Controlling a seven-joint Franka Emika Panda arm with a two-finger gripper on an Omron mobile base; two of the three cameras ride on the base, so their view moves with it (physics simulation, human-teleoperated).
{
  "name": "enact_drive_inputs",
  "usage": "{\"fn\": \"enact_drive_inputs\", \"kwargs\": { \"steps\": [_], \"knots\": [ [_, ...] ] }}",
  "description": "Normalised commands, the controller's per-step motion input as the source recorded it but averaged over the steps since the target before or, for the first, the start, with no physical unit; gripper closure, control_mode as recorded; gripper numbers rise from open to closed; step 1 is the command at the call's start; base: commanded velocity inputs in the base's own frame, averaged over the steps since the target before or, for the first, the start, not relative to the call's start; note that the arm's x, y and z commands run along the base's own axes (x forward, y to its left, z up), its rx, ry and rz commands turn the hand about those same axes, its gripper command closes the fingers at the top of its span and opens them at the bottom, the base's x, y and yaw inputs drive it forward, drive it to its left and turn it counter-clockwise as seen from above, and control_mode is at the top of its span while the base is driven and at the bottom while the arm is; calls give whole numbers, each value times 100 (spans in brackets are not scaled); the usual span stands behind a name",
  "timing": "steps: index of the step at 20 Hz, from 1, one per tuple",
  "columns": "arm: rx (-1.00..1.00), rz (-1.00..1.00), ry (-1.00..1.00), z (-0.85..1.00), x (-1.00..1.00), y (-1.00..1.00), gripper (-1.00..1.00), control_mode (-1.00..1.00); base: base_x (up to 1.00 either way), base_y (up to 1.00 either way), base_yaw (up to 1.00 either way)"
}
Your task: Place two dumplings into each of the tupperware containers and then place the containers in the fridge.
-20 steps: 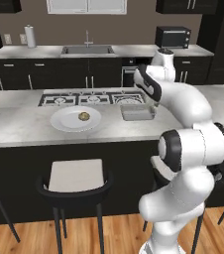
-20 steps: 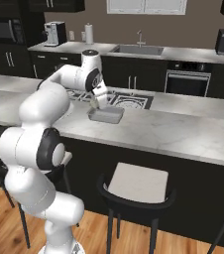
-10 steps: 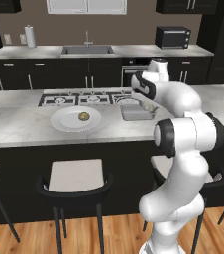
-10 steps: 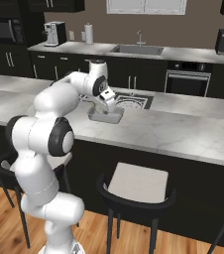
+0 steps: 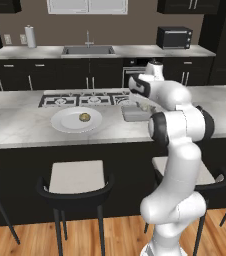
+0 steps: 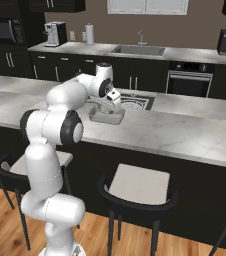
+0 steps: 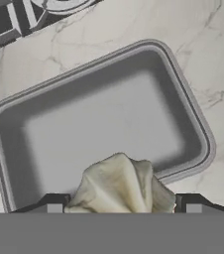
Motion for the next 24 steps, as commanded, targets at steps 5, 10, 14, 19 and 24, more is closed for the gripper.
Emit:
{"fn": "enact_drive_inputs", "kwargs": {
  "steps": [5,10,14,19,24],
  "knots": [
    [0,12,1,-11,51,-7,100,-100,0,0,0],
    [-1,11,1,-21,44,-4,100,-100,0,0,0],
    [-2,11,1,-23,40,-8,100,-100,0,0,0],
    [-3,11,2,-25,28,-9,100,-100,0,0,0],
    [-4,10,1,-23,17,-5,100,-100,0,0,0]
  ]
}}
